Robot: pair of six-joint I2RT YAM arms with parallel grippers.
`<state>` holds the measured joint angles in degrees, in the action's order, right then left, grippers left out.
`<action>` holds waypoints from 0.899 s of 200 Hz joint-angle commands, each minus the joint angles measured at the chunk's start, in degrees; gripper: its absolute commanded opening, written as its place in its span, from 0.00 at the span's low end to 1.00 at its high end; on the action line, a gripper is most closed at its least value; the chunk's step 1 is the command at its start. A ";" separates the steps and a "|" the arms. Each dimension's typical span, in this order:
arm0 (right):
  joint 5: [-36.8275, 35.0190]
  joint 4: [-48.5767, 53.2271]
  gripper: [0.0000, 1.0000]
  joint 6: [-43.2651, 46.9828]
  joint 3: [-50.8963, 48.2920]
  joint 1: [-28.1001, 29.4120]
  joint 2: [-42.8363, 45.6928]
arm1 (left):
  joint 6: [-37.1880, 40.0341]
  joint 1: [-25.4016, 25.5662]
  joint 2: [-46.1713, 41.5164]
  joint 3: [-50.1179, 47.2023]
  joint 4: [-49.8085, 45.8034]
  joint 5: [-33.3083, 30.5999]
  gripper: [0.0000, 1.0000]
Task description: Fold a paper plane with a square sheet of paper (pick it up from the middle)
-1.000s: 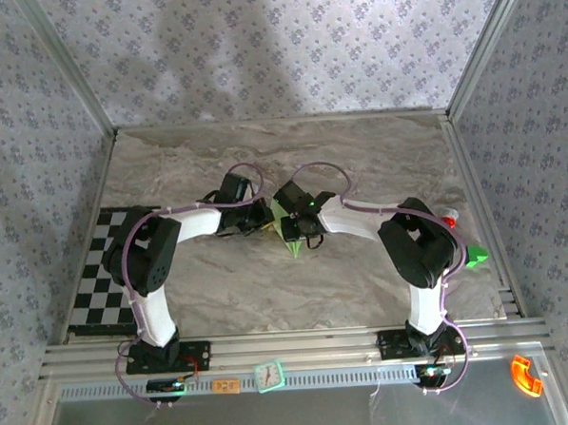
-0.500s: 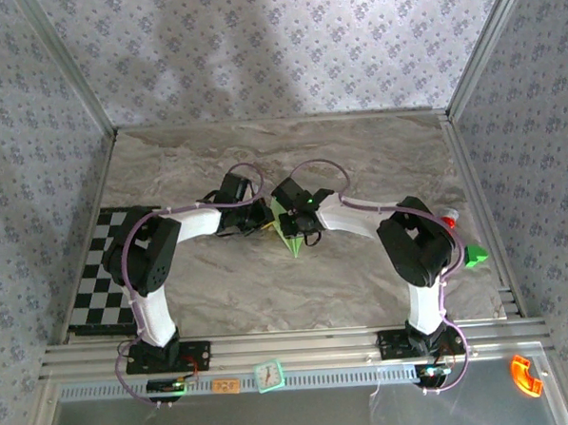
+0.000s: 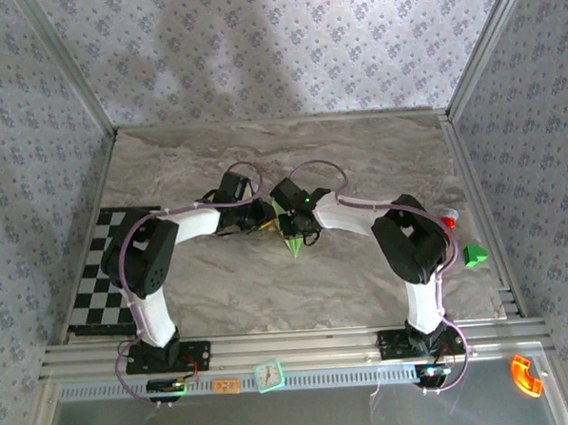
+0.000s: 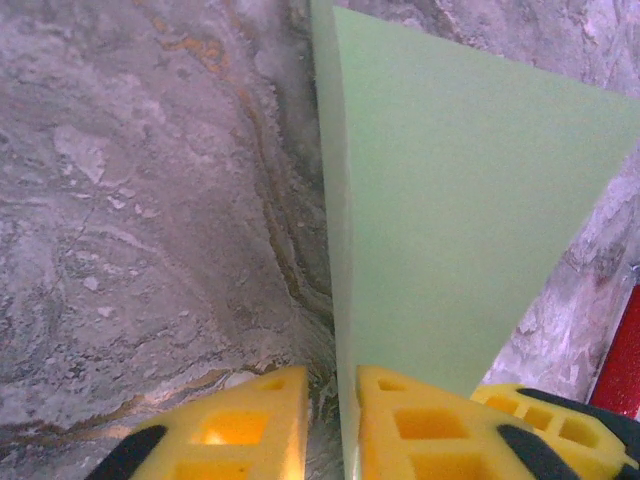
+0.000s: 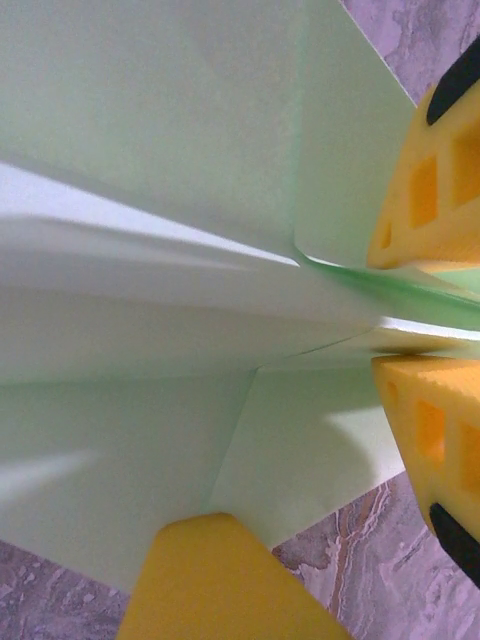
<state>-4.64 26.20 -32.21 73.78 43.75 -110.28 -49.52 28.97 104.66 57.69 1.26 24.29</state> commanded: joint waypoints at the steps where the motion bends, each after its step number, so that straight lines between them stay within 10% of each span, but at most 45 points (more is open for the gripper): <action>1: 0.45 2.51 0.28 -1.62 1.59 -0.31 -1.21 | -0.32 -0.44 -4.45 0.21 -0.86 -1.48 0.28; 66: -0.27 3.42 0.27 -3.30 1.77 -0.28 -1.70 | -0.32 -3.52 -9.52 -3.48 -3.69 -7.47 0.53; 180: -3.54 5.18 0.30 -5.21 2.10 -0.33 -0.26 | -0.05 -4.81 -10.21 -4.31 -4.86 -8.56 0.60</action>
<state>-6.33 28.75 -35.81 74.41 43.64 -111.26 -50.04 24.47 96.09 53.23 -2.83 16.21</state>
